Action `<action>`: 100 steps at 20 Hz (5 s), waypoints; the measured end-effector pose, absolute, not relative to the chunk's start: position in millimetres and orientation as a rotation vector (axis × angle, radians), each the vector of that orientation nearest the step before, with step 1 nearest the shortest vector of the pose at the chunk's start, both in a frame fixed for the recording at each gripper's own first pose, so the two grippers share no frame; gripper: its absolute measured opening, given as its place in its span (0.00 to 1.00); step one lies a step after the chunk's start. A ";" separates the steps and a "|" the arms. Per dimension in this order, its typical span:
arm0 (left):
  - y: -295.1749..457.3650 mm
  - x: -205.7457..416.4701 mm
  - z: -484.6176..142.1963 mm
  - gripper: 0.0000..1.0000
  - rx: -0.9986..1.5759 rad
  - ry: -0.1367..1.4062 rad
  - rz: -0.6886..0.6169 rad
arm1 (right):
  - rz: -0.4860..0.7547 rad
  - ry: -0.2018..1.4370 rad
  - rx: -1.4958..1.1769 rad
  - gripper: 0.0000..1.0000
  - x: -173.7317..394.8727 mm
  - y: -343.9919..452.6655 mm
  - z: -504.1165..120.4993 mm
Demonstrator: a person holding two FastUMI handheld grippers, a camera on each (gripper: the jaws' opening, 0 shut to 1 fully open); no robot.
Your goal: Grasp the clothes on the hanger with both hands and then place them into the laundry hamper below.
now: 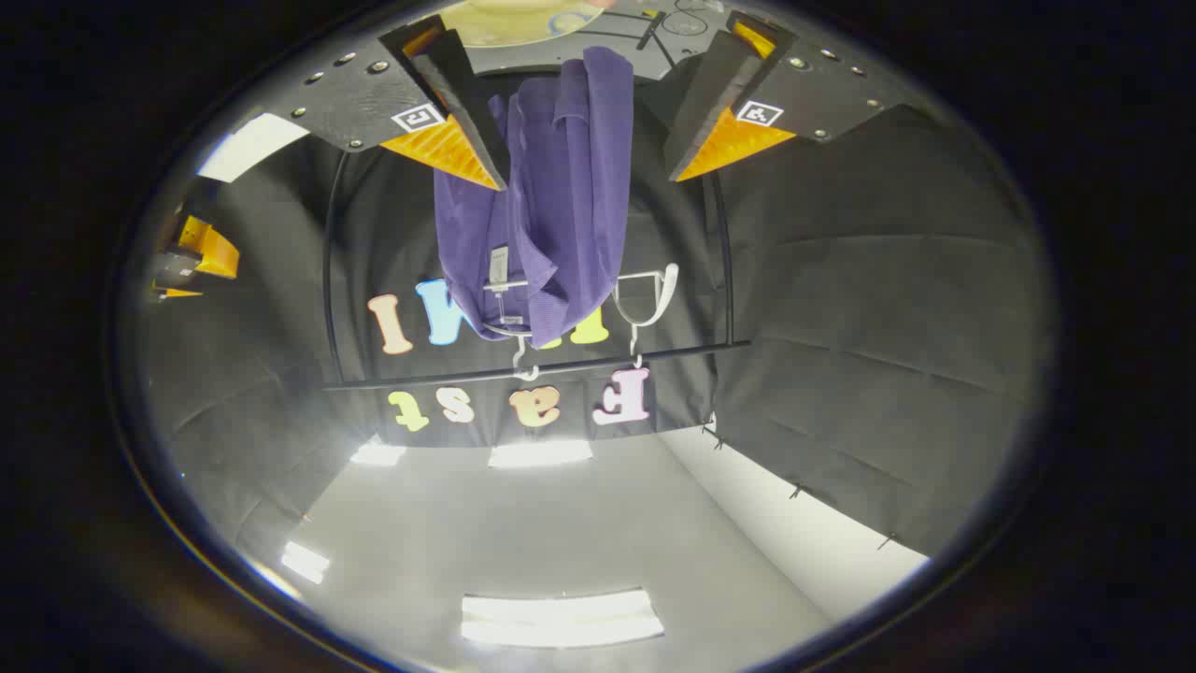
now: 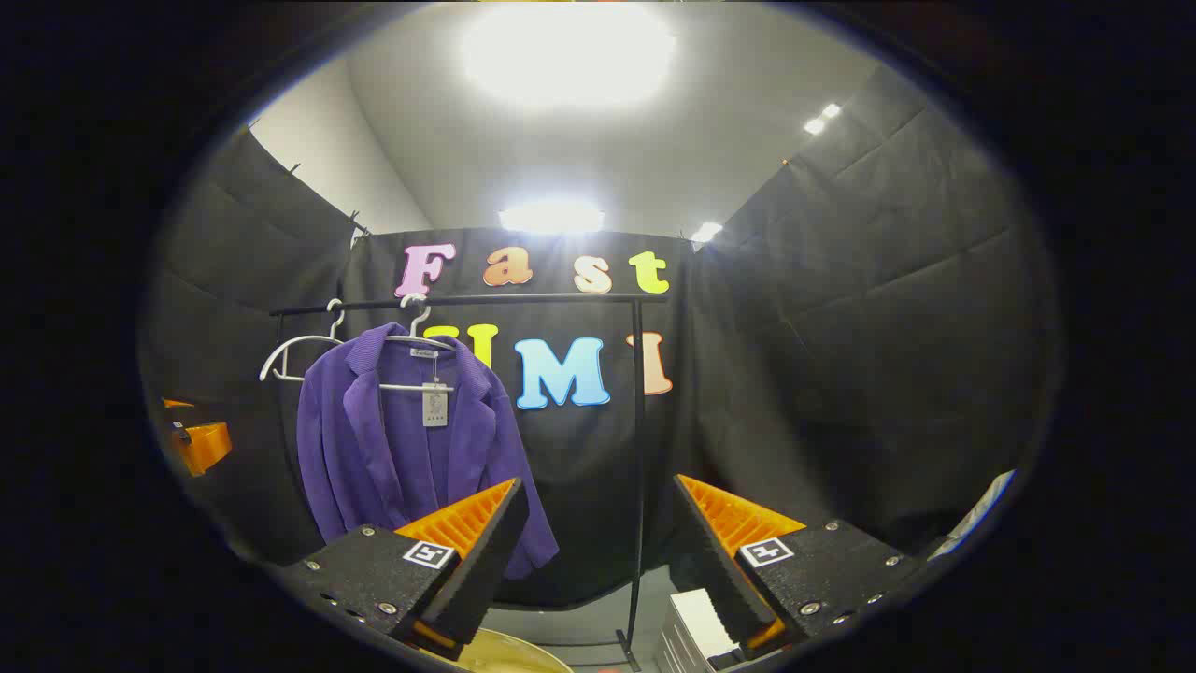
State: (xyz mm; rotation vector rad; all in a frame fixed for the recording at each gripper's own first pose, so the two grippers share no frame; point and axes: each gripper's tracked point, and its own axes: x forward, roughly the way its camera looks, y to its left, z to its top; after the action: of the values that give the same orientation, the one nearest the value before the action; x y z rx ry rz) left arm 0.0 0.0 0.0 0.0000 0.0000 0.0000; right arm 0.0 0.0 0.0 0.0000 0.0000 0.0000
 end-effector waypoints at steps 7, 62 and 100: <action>-2.2 3.5 2.9 1.00 0.002 -0.006 0.007 | -0.011 0.000 0.000 0.95 0.6 -13.4 -2.0; -72.0 308.3 3.4 1.00 -0.016 -0.018 0.209 | 0.530 0.040 0.117 0.94 336.4 211.0 -21.6; -59.0 268.2 45.3 0.01 0.003 -0.092 0.211 | 0.532 -0.268 -0.004 0.06 339.6 194.9 68.6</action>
State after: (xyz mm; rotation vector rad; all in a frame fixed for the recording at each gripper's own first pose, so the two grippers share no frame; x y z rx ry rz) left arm 268.2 -59.0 45.3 0.0032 -0.0922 0.2107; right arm 339.6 194.9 68.6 -0.0041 -0.2679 0.5316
